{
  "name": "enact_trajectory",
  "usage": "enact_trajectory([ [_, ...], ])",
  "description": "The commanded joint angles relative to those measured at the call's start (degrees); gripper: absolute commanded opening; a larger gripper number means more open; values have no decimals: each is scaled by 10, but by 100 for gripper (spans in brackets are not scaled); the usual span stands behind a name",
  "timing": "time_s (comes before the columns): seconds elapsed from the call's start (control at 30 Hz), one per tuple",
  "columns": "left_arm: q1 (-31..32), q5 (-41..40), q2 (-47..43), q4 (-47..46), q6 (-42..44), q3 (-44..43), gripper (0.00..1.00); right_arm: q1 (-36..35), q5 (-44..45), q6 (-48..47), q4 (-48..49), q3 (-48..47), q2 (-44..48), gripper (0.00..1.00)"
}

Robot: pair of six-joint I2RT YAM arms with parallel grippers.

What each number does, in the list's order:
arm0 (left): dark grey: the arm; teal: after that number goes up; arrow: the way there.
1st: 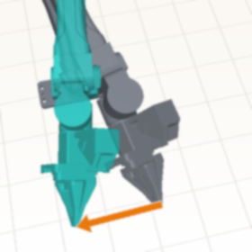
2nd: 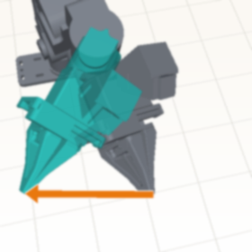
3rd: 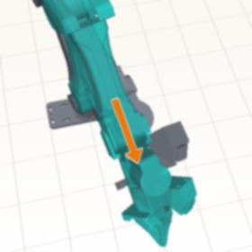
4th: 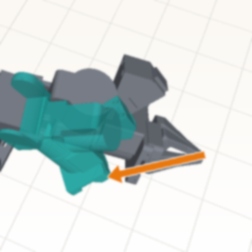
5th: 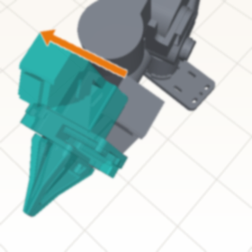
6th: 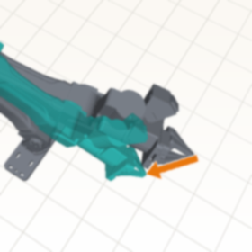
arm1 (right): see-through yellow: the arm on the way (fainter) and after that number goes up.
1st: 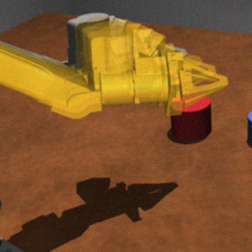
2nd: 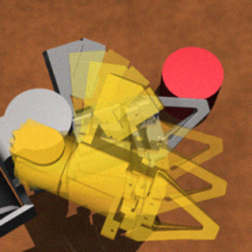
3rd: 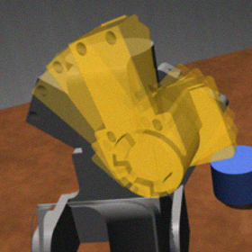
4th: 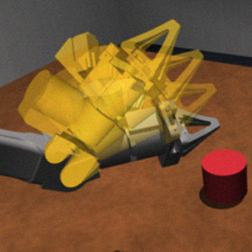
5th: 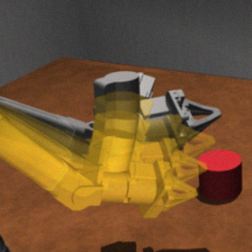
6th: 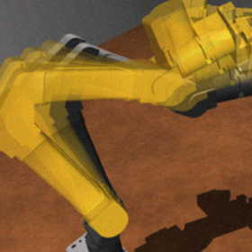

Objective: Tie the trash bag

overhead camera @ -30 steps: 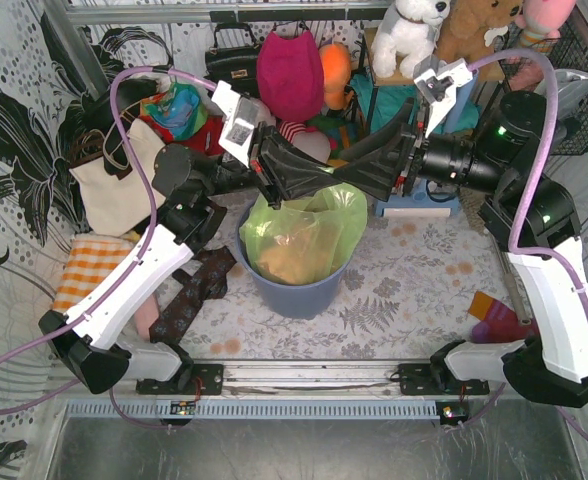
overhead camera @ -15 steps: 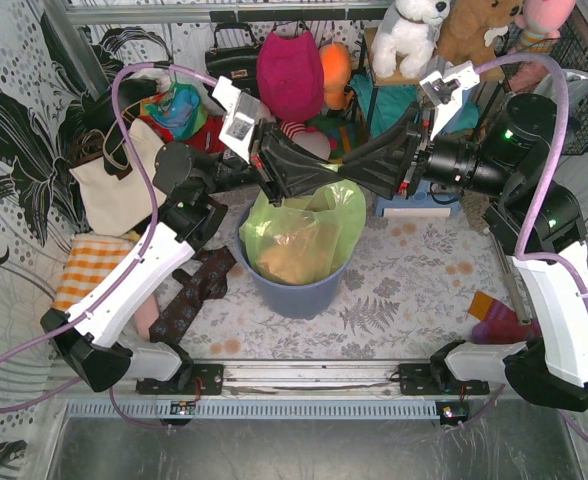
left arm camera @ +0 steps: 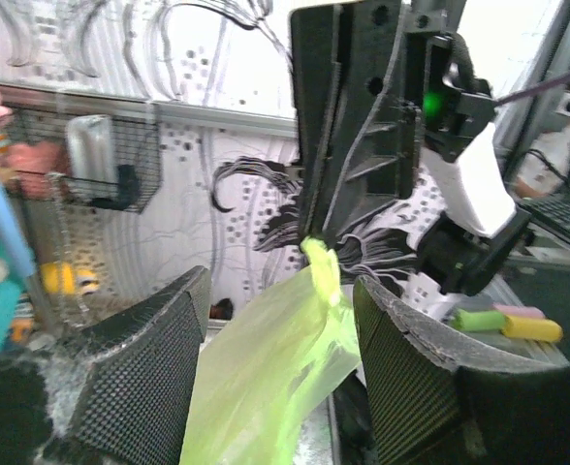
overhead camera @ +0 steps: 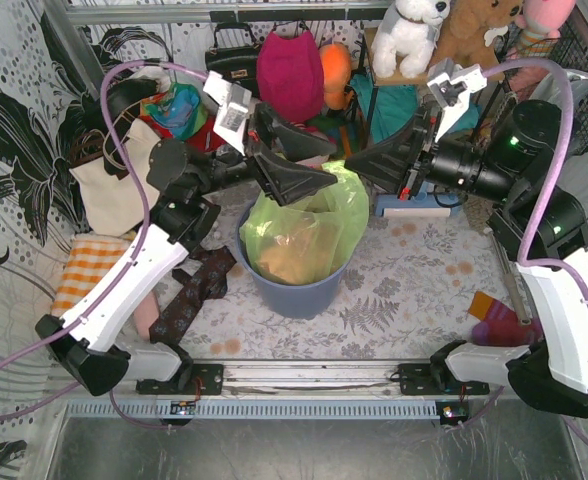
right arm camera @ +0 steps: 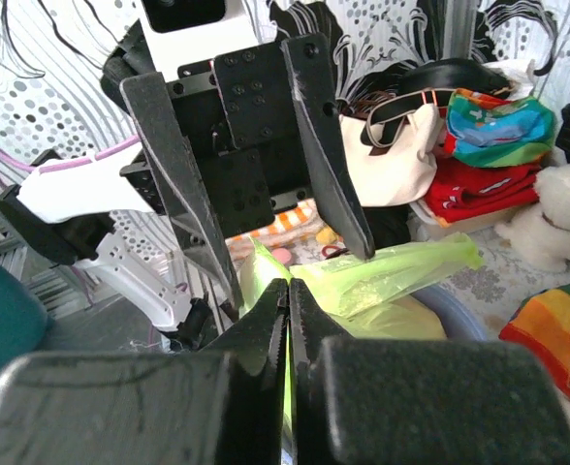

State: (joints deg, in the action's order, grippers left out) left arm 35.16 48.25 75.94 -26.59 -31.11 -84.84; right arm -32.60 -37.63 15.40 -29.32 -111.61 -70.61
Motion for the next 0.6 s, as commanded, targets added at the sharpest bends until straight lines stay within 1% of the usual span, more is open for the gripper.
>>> enact_trajectory([
  [0.0,-8,-80,-42,72,51,-27,69,1,39,7,22,4,23,0],
  [0.13,-8,-94,-38,112,43,-57,68,1,51,9,25,1,21,0],
  [0.2,-8,-108,-26,158,32,-86,67,1,66,10,22,-8,17,0],
  [0.27,-7,-122,-19,185,20,-109,67,1,77,8,18,-16,13,0],
  [0.4,-7,-134,-13,200,-8,-129,68,1,88,8,13,-34,1,0],
  [0.57,-7,-132,3,220,-23,-141,67,1,88,9,8,-53,-15,0],
])
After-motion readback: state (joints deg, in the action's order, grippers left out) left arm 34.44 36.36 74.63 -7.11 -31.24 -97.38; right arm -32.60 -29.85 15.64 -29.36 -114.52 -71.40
